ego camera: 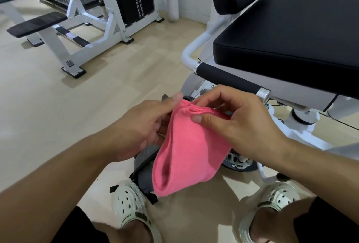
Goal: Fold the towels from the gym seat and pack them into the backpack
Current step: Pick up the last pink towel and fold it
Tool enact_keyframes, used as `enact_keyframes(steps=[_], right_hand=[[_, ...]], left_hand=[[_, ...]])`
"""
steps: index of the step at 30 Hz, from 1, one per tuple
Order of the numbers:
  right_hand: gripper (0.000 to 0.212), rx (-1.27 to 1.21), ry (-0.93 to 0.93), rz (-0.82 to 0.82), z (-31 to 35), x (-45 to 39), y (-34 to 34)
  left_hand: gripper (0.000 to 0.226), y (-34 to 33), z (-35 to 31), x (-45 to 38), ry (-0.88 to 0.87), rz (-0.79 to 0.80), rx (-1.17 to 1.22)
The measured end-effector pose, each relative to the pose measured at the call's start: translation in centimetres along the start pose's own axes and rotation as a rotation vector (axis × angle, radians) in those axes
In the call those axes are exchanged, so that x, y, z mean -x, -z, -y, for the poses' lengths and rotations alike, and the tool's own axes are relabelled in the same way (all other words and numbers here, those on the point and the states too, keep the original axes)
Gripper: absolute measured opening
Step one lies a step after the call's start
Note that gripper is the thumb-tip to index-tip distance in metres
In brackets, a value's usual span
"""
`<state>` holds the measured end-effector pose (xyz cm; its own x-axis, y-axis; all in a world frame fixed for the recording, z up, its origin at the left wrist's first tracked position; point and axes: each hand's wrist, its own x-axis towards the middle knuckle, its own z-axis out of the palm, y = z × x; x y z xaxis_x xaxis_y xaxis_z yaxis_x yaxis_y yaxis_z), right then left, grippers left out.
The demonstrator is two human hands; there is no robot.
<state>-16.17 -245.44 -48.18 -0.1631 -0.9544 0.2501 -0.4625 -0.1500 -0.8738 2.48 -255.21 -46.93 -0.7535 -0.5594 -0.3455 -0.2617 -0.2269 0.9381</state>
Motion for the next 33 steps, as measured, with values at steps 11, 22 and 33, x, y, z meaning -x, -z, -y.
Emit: enact_keyframes(steps=[11, 22, 33], right_hand=[[0.008, 0.195, 0.154, -0.068, -0.36, 0.54, -0.25], [0.016, 0.131, 0.060, 0.079, -0.52, 0.17, -0.22], [0.020, 0.058, 0.040, 0.005, 0.15, 0.02, 0.01]], left_hand=[[0.028, -0.74, 0.63, -0.79, 0.091, -0.118, 0.087], [0.021, -0.81, 0.49, -0.46, -0.158, -0.214, -0.144], [0.033, -0.37, 0.42, -0.11, -0.260, -0.181, -0.229]])
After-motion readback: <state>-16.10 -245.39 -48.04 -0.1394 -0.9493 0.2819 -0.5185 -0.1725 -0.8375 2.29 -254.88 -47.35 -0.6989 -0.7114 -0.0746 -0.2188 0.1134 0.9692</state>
